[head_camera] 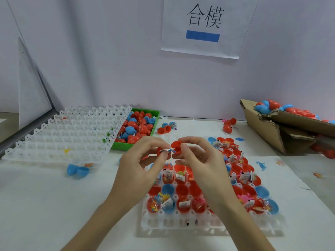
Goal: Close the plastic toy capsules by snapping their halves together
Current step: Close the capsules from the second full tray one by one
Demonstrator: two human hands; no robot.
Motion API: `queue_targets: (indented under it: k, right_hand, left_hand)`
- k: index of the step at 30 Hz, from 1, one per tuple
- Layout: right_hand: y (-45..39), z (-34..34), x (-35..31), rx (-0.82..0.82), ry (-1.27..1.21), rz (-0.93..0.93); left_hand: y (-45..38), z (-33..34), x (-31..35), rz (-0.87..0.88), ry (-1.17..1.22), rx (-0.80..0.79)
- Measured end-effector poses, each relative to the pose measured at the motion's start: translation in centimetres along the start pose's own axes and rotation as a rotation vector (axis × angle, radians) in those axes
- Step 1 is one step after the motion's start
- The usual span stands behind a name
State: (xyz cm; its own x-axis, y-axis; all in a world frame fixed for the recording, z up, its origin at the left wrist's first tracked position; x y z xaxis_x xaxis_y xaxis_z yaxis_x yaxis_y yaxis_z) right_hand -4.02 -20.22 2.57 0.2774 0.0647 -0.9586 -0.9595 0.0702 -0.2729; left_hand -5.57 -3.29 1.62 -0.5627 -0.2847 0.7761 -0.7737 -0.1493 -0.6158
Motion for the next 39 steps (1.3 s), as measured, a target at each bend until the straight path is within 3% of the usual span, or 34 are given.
queue_targets:
  k: [16, 30, 39]
  right_hand:
    - [-0.1, 0.1, 0.3, -0.094, 0.153, -0.219]
    - [0.5, 0.8, 0.3, -0.059, 0.168, -0.179]
    - [1.0, 1.2, 0.2, -0.004, 0.345, -0.329]
  left_hand:
    - [0.0, -0.4, -0.3, -0.065, 0.004, 0.08]
    - [-0.5, -0.4, -0.7, -0.092, -0.019, 0.033]
    - [-0.4, -0.6, -0.2, -0.095, -0.025, 0.049]
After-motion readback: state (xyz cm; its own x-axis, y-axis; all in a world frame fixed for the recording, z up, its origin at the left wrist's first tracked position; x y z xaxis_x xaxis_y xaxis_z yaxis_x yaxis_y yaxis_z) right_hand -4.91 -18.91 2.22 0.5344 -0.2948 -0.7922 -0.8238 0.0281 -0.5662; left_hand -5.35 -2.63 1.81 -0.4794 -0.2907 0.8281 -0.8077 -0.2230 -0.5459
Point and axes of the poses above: each hand's wrist, its own y-axis away from the middle knuckle, its own z-axis out of the palm, x = y × z, the point moved 1 cm from there along -y, towards the middle knuckle, and after that the axes turned 8 degrees about x, right-handed, at the moved point
